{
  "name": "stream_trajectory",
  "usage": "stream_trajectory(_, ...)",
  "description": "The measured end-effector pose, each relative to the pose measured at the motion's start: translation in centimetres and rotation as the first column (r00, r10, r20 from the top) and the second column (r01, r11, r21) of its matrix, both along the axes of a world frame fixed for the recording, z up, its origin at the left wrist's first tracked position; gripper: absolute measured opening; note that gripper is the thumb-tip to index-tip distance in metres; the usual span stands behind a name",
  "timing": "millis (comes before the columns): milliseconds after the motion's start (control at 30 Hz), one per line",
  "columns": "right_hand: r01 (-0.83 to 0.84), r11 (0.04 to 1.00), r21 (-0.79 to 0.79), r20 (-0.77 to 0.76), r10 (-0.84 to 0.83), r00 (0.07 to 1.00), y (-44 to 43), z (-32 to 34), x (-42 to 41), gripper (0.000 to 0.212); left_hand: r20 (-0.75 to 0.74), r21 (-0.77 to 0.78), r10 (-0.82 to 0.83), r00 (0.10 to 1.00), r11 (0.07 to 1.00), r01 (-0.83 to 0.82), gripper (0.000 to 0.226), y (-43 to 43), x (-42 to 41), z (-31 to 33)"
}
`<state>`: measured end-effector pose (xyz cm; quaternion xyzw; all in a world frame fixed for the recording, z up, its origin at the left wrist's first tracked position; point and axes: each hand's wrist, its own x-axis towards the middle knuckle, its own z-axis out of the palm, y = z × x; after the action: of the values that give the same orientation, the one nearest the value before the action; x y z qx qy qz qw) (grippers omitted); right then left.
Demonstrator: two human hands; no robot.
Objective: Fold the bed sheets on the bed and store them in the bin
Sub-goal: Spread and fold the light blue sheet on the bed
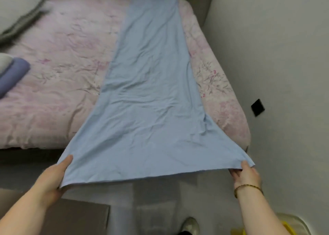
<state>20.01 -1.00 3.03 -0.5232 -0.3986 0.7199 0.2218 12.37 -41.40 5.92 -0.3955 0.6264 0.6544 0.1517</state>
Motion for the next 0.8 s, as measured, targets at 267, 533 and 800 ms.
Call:
stream_trajectory(267, 0.107, 0.989, 0.104, -0.084, -0.099, 0.992, 1.6, 9.1, 1.3, 0.020, -0.072, 0.143, 0.050, 0.996, 0.989, -0.039, 0.049, -0.3, 1.5, 5.5)
stream_trajectory(533, 0.171, 0.982, 0.083, -0.053, -0.167, 0.985, 3.2, 10.5, 2.4, 0.039, -0.149, -0.065, -0.023, 0.989, 0.998, 0.014, 0.051, 2.1, 1.0, 7.3)
stream_trajectory(800, 0.049, 0.997, -0.061, 0.116, -0.041, 0.992, 2.4, 8.8, 3.9, 0.041, -0.012, -0.141, 0.015, 1.000, 0.990, -0.017, 0.050, 1.9, 4.6, 6.3)
